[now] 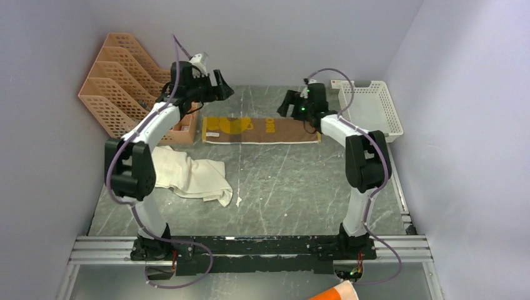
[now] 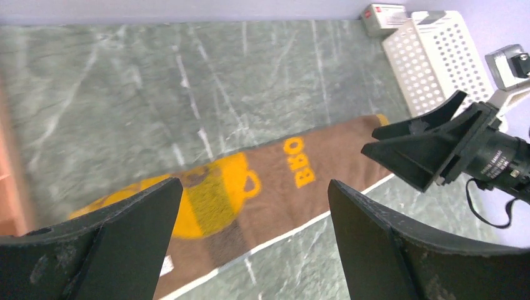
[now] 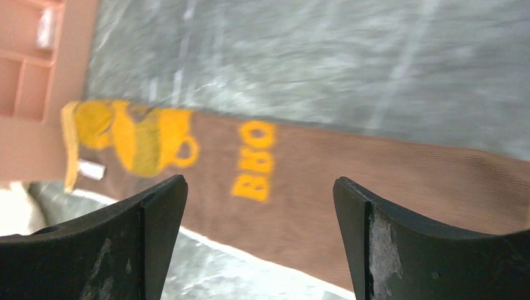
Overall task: Roll the towels
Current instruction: Fold the towel at the center of the board.
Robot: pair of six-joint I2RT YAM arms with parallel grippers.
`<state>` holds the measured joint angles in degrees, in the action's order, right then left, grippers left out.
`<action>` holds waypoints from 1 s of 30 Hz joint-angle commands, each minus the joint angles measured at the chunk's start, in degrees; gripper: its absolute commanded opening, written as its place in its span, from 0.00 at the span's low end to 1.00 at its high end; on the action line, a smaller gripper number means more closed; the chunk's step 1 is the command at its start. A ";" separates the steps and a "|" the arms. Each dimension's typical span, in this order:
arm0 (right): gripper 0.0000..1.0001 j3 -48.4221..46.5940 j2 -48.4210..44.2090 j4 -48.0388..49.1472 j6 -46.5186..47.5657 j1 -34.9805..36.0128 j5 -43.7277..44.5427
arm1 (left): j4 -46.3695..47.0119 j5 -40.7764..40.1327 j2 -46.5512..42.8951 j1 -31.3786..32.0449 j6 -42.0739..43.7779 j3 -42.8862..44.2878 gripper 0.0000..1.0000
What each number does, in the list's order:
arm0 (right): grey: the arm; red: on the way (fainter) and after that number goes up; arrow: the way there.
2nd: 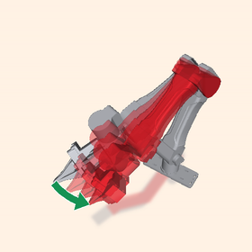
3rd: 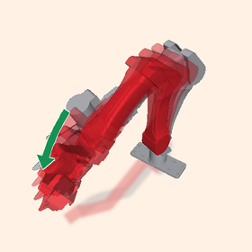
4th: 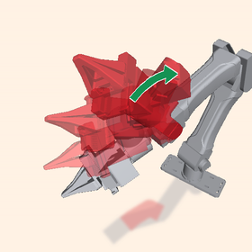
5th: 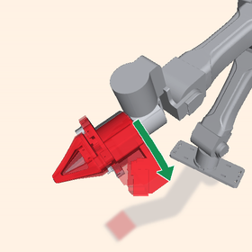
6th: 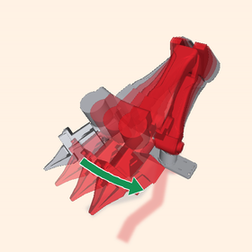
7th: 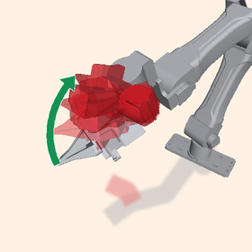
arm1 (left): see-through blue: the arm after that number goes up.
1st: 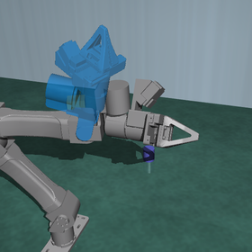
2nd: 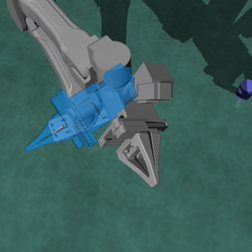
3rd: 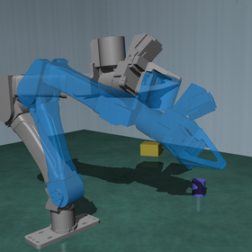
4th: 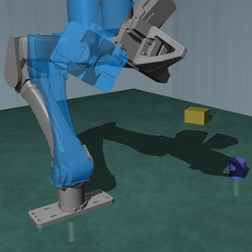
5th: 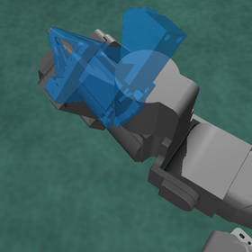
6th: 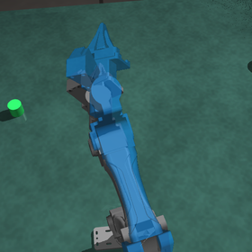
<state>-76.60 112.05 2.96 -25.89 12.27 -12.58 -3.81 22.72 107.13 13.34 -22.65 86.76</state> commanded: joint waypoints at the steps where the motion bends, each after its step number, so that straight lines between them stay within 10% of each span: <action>1: 0.88 -0.48 1.45 -4.58 2.31 4.94 3.61 | -7.53 -8.58 -4.13 -1.84 4.21 -7.64 1.00; 30: 0.90 10.12 1.34 -8.75 6.73 -6.30 4.20 | -14.16 -4.93 8.38 -4.92 4.20 -2.35 0.66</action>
<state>-68.25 112.84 0.38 -20.84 6.94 -9.23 -17.45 15.05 111.53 8.56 -16.27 80.84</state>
